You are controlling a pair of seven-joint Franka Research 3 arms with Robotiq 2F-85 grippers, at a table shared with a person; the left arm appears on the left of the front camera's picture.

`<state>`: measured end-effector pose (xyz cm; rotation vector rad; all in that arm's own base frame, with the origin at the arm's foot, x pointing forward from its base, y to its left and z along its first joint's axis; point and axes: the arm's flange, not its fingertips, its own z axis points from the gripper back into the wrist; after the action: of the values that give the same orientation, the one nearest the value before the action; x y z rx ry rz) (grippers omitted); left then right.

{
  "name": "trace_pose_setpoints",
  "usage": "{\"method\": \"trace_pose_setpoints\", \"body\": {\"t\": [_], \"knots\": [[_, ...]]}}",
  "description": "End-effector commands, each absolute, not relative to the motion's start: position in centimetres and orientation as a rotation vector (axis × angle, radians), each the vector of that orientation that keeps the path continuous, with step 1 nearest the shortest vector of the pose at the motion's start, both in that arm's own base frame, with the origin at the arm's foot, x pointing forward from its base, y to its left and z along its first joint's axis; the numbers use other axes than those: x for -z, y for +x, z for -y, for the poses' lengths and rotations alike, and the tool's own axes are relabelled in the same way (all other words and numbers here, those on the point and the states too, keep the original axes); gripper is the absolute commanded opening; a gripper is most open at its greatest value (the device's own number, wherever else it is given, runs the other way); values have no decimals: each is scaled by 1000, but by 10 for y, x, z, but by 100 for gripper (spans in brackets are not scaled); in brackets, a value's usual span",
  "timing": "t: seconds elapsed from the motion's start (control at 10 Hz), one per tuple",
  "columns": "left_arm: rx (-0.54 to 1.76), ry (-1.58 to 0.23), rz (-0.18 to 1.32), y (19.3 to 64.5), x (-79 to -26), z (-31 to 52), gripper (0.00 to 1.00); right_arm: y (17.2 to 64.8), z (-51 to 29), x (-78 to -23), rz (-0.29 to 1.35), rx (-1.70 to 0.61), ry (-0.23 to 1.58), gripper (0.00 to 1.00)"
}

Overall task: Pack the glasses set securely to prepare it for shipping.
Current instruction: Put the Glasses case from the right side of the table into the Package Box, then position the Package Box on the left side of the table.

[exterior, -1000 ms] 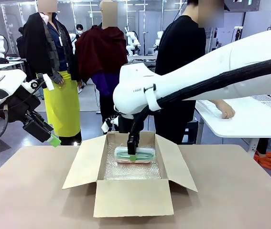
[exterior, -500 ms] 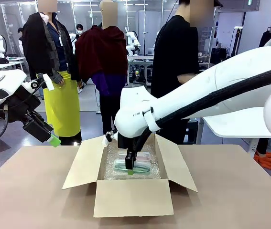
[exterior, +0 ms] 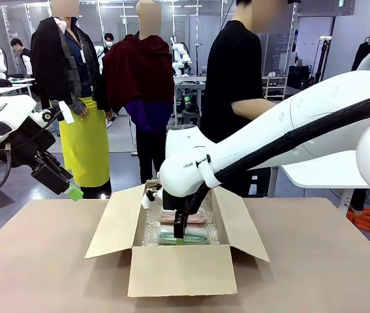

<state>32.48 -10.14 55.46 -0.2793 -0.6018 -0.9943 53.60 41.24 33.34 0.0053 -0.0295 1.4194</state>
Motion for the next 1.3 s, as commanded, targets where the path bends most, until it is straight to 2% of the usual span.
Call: {"method": "trace_pose_setpoints", "body": {"t": [0.0, 0.3, 0.4, 1.2], "knots": [[1011, -292, 604, 325, -554, 99, 100, 529, -406, -342, 47, -1452, -18, 100], [1011, -292, 604, 325, -554, 99, 100, 530, -397, -347, 76, -1424, -59, 100], [1011, -292, 604, 325, -554, 99, 100, 536, -412, -342, 43, -1427, -4, 100], [1011, -292, 604, 325, -554, 99, 100, 536, -412, -342, 43, -1427, -4, 100]]}}
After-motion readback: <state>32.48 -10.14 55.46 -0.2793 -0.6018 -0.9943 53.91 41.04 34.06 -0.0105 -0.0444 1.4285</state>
